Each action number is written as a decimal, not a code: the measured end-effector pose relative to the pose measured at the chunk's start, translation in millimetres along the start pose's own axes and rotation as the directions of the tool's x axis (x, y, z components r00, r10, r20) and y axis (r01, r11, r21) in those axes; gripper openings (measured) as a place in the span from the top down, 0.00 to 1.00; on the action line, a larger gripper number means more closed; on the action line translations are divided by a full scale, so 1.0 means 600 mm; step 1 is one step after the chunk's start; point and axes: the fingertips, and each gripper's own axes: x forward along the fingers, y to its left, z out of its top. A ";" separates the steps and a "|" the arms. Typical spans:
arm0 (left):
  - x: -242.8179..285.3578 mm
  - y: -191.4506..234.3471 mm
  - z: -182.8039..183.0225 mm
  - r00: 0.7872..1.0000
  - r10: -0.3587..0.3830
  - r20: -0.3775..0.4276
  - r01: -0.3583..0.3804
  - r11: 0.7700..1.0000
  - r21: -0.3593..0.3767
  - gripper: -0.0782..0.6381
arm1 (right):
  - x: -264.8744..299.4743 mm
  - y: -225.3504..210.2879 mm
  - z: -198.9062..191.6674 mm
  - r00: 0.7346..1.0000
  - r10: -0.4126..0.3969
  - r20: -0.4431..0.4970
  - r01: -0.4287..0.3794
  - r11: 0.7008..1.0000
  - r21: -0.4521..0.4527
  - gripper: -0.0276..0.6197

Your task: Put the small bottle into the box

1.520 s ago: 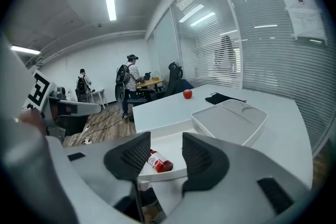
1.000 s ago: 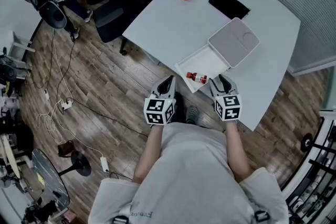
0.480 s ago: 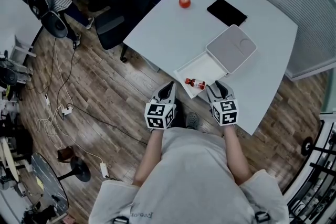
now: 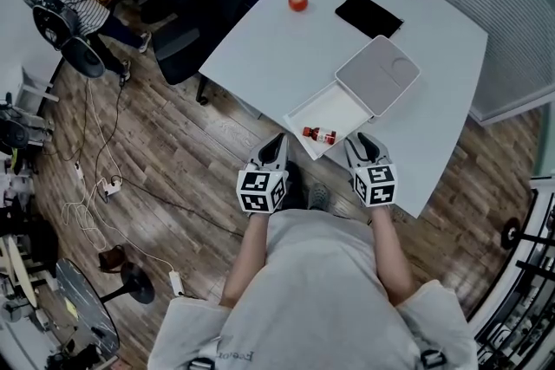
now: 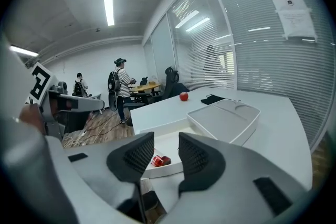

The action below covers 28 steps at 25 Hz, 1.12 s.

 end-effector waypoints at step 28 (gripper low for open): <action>-0.050 0.008 -0.049 0.999 0.038 -0.006 -0.038 0.999 -0.028 0.85 | -0.011 0.033 -0.034 1.000 0.018 -0.018 -0.018 1.000 -0.004 0.93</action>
